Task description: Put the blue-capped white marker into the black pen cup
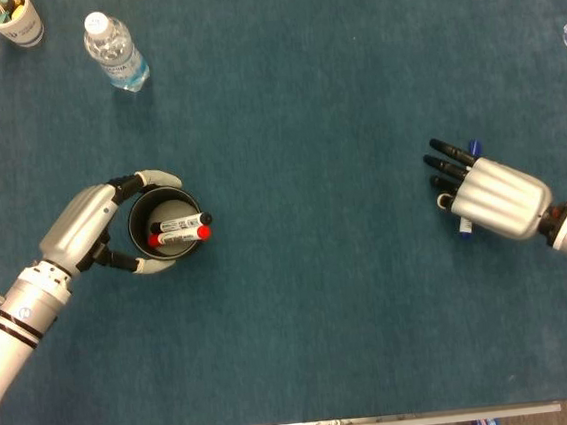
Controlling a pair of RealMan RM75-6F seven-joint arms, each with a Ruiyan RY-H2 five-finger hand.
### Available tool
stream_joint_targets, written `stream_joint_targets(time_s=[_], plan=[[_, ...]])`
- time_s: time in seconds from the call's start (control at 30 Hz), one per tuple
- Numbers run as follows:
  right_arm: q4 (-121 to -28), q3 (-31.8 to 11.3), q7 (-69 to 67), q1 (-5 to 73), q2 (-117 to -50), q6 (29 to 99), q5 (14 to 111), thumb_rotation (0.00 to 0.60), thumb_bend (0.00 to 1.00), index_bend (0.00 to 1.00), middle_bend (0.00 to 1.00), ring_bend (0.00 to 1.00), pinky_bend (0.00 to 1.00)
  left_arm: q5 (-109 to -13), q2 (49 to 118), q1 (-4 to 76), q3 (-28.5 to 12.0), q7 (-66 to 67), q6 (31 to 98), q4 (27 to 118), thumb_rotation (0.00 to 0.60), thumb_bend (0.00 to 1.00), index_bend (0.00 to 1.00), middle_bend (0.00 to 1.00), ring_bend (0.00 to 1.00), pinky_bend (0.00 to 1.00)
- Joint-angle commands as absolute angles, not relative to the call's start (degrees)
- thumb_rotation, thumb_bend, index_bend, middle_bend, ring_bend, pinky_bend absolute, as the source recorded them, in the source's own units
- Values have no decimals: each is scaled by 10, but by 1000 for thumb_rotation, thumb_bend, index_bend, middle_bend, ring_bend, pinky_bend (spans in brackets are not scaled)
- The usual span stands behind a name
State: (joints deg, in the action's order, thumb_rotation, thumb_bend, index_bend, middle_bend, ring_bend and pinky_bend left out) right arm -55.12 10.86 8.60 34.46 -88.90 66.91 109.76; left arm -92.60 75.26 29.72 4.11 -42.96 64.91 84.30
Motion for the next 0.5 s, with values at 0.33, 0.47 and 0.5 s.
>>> stream_joint_targets(time_s=[0.33, 0.47, 0.5], plan=[[-709, 31, -1, 350, -828, 727, 1026, 600, 341, 642, 344, 113, 43, -923, 740, 315, 32, -423, 629, 866, 600, 98, 262, 303, 280, 256], [-785, 1, -52, 356, -804, 724, 988, 600, 341, 643, 347, 114, 43, -917, 736, 323, 26, -420, 618, 881, 600, 98, 262, 303, 280, 256], [-799, -6, -60, 357, -801, 725, 982, 600, 341, 644, 348, 114, 43, -916, 735, 326, 24, -420, 615, 884, 600, 98, 262, 303, 280, 256]])
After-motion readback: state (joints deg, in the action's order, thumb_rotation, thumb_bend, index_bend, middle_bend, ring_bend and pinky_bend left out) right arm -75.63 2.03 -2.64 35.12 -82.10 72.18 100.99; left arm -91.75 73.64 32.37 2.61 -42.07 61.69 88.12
